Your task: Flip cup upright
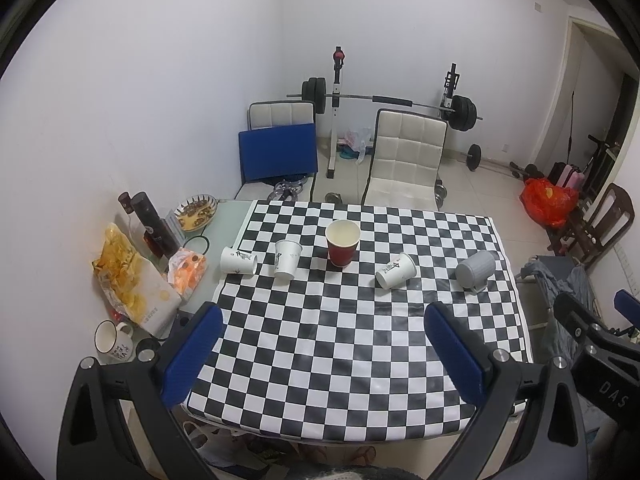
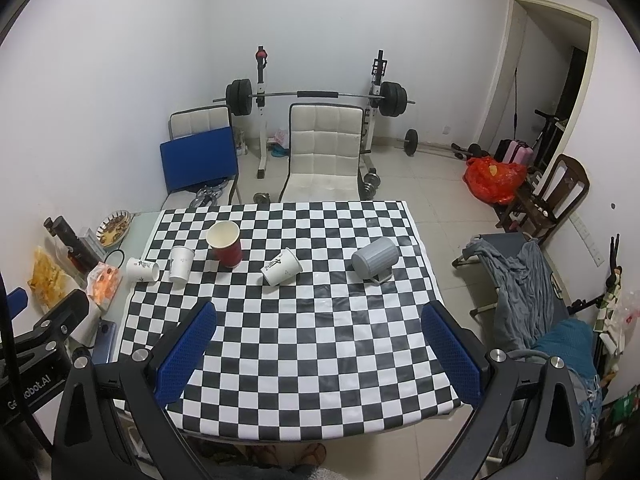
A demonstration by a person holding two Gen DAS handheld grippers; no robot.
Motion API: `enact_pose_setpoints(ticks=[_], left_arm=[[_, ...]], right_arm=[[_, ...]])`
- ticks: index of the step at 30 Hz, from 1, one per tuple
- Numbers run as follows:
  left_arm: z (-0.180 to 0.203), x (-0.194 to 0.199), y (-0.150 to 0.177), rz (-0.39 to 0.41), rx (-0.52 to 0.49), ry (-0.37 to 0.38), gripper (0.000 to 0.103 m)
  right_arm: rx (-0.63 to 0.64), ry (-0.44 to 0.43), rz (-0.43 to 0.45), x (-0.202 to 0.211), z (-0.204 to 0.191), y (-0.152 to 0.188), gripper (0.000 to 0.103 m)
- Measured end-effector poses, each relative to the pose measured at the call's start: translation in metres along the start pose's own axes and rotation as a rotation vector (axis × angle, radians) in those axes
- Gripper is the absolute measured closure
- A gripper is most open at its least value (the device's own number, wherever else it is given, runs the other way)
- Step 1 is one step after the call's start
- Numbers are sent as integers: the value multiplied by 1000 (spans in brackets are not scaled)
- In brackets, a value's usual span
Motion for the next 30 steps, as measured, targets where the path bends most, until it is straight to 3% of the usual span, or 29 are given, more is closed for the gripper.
enact_pose_setpoints(ticks=[7, 30], left_arm=[[-1, 0, -1, 3, -2, 1, 0], [2, 4, -9, 16, -3, 5, 0]], right_arm=[[-11, 6, 3, 6, 0, -12, 0], [-25, 9, 22, 8, 14, -6, 0]])
Point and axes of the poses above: each gripper's, at about its wrist camera, not at the fingertips, and x roughly against the way its jaws point, z to its right, y to its underside, the point moved 4 cm from there along -x, roughly the way its jaws point, and after that the axes turned 12 degrees about y, right-handed, at the moved point
